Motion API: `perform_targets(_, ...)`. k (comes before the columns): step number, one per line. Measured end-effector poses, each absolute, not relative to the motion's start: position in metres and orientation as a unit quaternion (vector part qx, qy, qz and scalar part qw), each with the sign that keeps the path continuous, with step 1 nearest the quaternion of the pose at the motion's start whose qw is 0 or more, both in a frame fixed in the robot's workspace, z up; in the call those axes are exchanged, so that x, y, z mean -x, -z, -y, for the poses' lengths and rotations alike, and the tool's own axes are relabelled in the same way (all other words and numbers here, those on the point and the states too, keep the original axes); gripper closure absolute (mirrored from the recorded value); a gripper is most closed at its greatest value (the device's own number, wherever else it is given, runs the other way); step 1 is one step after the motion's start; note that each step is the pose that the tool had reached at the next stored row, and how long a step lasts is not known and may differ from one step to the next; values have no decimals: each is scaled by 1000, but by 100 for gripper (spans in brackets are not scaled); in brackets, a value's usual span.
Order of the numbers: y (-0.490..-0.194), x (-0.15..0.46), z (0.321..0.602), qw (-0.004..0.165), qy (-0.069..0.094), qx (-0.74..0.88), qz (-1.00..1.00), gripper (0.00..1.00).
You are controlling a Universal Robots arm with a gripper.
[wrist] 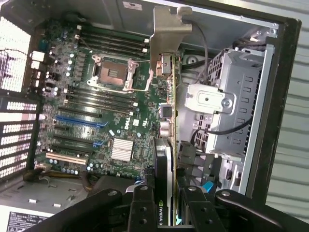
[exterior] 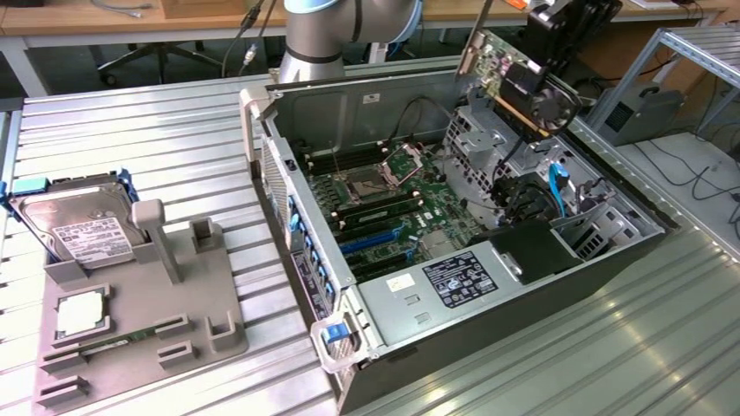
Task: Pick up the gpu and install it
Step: 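Insert the gpu into the slot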
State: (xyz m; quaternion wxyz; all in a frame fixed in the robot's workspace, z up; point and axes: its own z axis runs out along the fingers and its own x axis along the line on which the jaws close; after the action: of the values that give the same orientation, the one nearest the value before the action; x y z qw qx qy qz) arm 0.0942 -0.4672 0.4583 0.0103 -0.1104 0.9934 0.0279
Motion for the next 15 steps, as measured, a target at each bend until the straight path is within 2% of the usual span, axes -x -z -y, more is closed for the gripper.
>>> perform_targets(15,-458,-94,467,6,-29,266,-963,73)
